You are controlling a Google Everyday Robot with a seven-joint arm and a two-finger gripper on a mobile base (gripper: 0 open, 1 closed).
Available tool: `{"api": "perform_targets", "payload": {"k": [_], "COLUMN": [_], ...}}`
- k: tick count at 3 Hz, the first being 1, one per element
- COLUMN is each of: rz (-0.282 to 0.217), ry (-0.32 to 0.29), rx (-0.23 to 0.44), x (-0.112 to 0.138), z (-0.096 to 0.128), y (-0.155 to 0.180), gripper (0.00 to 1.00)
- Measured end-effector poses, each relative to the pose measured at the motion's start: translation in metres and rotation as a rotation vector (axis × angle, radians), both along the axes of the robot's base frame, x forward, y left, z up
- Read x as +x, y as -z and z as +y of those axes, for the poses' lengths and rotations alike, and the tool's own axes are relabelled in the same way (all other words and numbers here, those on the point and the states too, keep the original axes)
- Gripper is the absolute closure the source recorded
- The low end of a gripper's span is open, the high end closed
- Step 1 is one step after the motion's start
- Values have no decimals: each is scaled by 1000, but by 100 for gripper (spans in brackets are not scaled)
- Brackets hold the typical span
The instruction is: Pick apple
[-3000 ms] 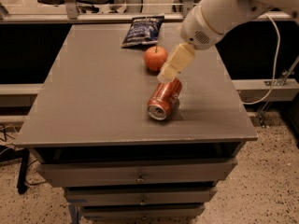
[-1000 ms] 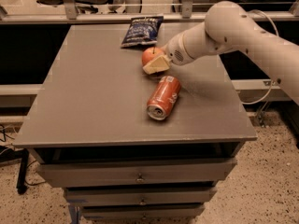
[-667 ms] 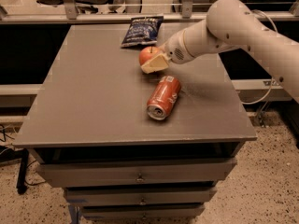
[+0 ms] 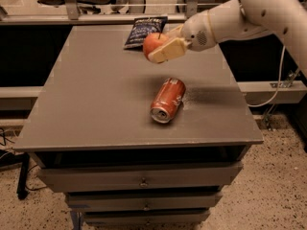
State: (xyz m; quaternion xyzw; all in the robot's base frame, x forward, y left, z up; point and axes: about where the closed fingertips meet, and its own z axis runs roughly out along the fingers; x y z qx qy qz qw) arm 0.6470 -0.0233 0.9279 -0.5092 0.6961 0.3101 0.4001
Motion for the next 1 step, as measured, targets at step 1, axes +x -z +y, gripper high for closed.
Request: {"api": "perform_targets", "payload": {"k": [1], "rz": [11], "ry": [-44], "rx": [8], "x": [-11], "z": [0], "y": [-11], "gripper": [100]}}
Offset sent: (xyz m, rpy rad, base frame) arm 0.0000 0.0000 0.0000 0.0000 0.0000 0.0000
